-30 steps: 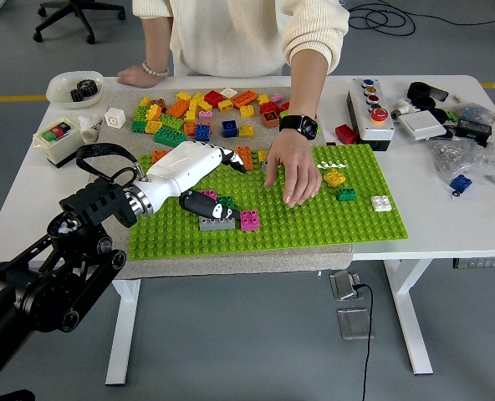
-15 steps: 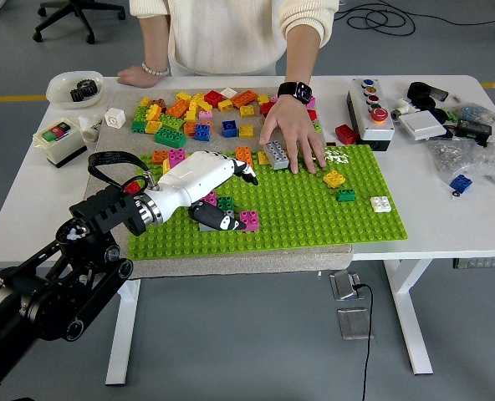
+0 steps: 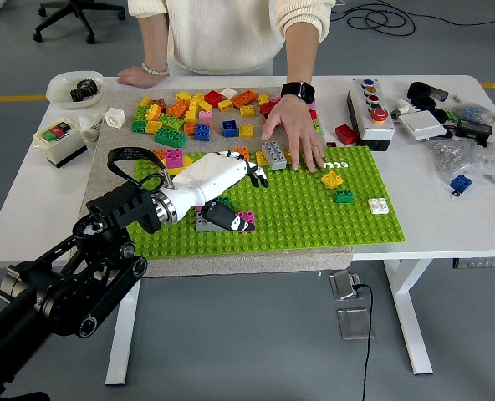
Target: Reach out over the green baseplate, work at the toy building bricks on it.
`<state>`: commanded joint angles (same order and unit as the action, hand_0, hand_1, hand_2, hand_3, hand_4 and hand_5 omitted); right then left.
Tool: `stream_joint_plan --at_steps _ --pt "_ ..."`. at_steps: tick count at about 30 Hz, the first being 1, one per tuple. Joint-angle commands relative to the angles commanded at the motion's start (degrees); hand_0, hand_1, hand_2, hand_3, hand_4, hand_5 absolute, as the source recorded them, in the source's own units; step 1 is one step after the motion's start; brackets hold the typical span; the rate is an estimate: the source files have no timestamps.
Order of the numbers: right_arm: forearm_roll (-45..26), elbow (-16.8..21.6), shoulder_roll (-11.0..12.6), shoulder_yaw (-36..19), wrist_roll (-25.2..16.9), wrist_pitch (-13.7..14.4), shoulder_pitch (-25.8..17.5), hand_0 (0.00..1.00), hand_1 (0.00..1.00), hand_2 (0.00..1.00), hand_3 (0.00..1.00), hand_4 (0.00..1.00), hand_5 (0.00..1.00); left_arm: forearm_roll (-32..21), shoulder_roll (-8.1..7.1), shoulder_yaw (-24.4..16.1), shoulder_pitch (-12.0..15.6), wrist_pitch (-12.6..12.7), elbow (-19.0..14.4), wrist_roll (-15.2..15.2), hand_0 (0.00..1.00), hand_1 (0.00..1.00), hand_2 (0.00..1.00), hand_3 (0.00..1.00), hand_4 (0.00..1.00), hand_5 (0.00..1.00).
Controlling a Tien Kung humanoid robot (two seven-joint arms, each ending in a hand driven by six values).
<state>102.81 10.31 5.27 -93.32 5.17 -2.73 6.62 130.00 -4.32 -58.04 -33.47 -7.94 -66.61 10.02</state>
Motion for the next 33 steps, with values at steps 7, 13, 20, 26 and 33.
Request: stream_joint_plan --at_steps 7,13,20,26,33 --pt "-0.25 0.0 0.13 -0.28 0.03 0.08 -0.03 0.747 0.637 0.677 0.629 0.86 0.562 0.0 -0.81 1.6 -2.01 -5.05 1.13 -1.45 0.85 0.722 0.644 0.646 0.998 0.273" --pt "-0.48 0.0 0.26 -0.33 0.01 0.16 0.04 0.747 0.637 0.677 0.629 0.86 0.562 0.0 -1.8 4.71 -5.48 -9.68 3.37 -3.94 0.756 0.678 0.631 0.638 0.998 0.272" --pt "-0.5 0.0 0.34 -0.46 0.06 0.17 -0.1 0.748 0.636 0.677 0.629 0.86 0.562 0.0 -1.86 5.81 -8.67 -10.68 5.18 -5.89 0.71 0.647 0.608 0.628 0.995 0.272" --pt "-0.61 0.0 0.3 -0.48 0.04 0.2 -0.11 0.747 0.637 0.677 0.628 0.86 0.562 0.0 -0.88 5.39 -9.55 -12.09 5.81 -6.94 0.703 0.646 0.614 0.63 0.995 0.277" --pt "-0.58 0.0 0.33 -0.59 0.02 0.24 -0.1 0.747 0.637 0.677 0.629 0.86 0.562 0.0 0.3 4.87 -9.28 -14.09 5.63 -7.75 0.707 0.654 0.612 0.628 0.969 0.284"
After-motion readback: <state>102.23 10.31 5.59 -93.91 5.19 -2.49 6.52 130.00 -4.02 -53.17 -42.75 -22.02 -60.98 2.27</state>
